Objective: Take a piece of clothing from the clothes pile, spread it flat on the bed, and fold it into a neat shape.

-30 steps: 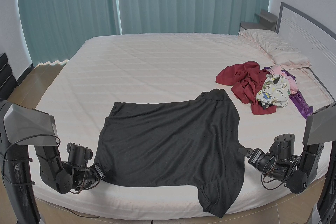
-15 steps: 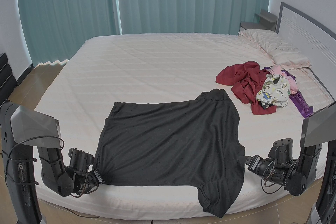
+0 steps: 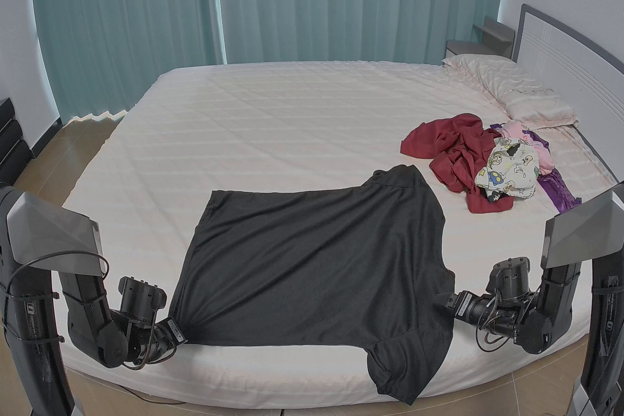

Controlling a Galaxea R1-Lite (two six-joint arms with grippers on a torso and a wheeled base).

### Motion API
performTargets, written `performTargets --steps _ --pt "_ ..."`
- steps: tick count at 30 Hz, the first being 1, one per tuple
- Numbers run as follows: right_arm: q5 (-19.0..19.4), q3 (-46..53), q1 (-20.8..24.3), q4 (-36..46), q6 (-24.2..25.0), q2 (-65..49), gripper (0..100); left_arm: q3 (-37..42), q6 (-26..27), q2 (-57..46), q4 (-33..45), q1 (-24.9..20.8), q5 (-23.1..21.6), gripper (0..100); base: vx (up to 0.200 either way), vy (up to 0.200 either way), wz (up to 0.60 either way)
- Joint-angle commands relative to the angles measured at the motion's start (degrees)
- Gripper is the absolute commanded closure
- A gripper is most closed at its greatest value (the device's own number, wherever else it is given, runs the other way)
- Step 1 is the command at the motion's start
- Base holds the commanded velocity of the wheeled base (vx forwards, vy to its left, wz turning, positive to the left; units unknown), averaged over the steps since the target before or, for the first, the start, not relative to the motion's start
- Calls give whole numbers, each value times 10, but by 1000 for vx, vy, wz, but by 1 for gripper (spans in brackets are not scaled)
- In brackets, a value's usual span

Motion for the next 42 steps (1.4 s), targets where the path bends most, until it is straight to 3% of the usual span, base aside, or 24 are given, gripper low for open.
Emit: performTargets --steps 1,4,5,22,29,34,35,42 --pt "2 -54 -3 41 -2 21 0 1 0 -3 0 2 -1 100 0 0 0" --pt "2 -82 -3 62 -4 26 0 1 0 -4 0 3 -13 100 0 0 0" --pt "2 -93 -3 68 -4 30 100 1 0 -4 0 6 -16 100 0 0 0" --pt "-7 -239 -51 136 -60 40 100 13 8 2 -1 17 -30 100 0 0 0" --pt "6 -311 -63 138 -137 53 100 22 10 3 -1 19 -35 100 0 0 0" --pt "19 -346 -59 168 -164 63 100 22 11 3 -1 19 -35 100 0 0 0" --pt "19 -354 -57 179 -166 68 0 22 11 2 -1 19 -35 100 0 0 0" --pt "11 -349 -71 181 -162 66 0 22 11 2 -1 19 -35 100 0 0 0"
